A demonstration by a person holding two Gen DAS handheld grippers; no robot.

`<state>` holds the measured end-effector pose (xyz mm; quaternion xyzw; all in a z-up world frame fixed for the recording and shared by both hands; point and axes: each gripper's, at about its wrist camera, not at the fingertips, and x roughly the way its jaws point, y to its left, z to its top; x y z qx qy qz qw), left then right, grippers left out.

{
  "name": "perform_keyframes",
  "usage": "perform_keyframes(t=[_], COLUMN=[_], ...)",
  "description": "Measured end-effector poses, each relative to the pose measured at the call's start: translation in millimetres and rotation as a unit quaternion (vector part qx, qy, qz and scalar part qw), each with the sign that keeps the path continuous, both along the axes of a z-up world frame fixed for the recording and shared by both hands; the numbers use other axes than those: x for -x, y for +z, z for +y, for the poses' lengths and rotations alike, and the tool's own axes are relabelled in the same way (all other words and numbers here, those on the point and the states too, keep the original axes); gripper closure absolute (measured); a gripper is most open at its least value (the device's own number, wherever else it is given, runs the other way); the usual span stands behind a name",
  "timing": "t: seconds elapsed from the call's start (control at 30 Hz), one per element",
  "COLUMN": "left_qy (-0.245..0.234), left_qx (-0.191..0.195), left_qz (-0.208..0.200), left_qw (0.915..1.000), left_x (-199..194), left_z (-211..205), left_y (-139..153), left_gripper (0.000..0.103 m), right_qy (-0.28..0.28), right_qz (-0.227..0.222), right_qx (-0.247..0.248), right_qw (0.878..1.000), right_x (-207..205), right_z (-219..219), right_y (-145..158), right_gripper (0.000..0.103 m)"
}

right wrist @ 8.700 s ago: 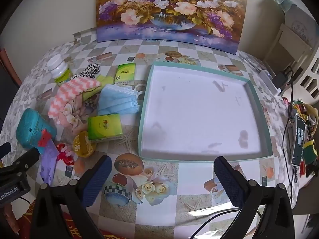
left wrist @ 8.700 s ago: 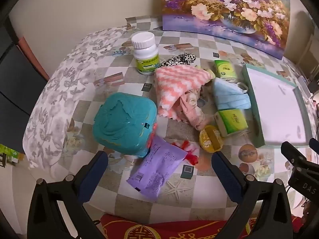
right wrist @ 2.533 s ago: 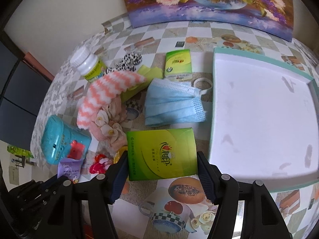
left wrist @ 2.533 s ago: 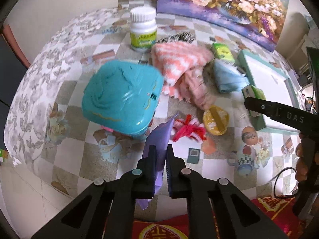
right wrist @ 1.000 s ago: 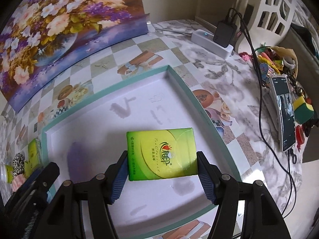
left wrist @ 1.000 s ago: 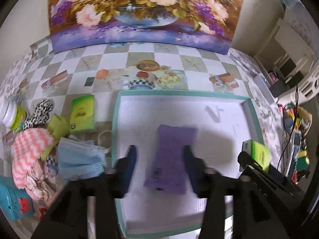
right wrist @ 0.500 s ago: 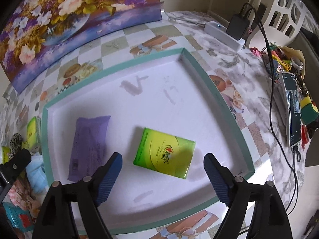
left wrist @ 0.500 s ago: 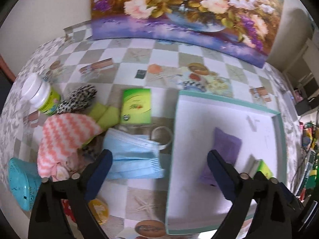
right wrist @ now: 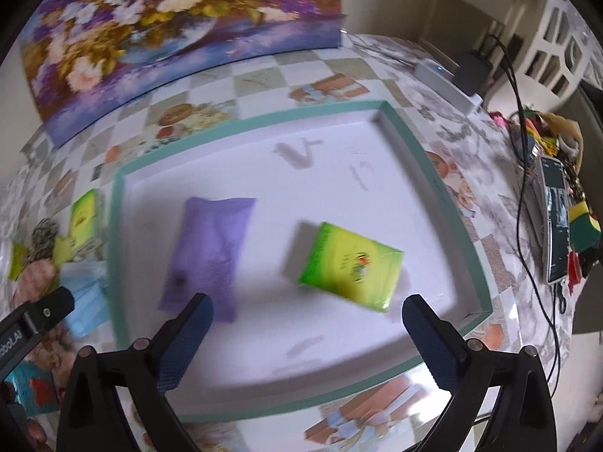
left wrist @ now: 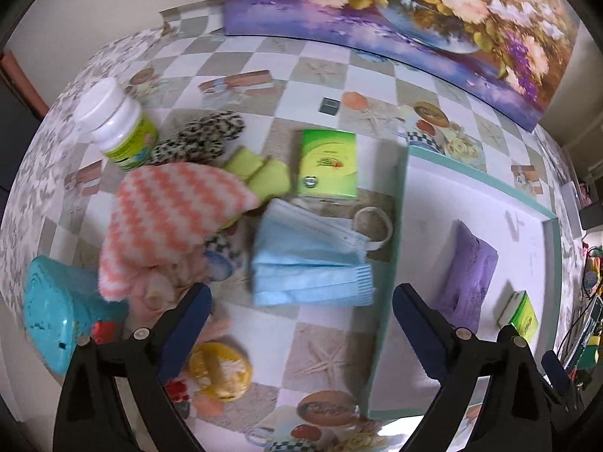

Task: Organize soft objects
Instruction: 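Move the left tool back toward the red plush toy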

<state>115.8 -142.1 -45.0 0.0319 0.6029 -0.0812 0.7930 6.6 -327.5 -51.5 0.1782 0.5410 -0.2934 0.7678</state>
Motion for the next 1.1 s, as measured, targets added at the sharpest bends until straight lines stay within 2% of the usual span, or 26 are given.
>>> perform_keyframes(t=[0.27, 0.53, 0.7, 0.87, 1.1], left_qy=[0.013, 0.021, 0.01, 0.028, 0.042], left_qx=[0.023, 0.04, 0.052, 0.058, 0.055], left_qz=[-0.016, -0.007, 0.003, 0.007, 0.008], left_qw=[0.9995, 0.9989, 0.9986, 0.9979, 0.9976], left_x=[14, 27, 40, 46, 55], left_z=[37, 87, 101, 114, 122], left_y=[15, 10, 4, 2, -1], left_gripper=[0.006, 0.006, 0.006, 0.006, 0.006], right_qy=[0.059, 0.105, 0.122, 0.142, 0.135], right_qz=[-0.021, -0.019, -0.008, -0.006, -0.006], right_qx=[-0.029, -0.046, -0.04, -0.04, -0.036], right_qw=[0.998, 0.993, 0.992, 0.989, 0.99], right_x=[-4, -2, -4, -5, -3], right_z=[48, 92, 108, 118, 111], right_y=[9, 3, 2, 2, 3], right_gripper=[0.001, 0.001, 0.001, 0.001, 0.001])
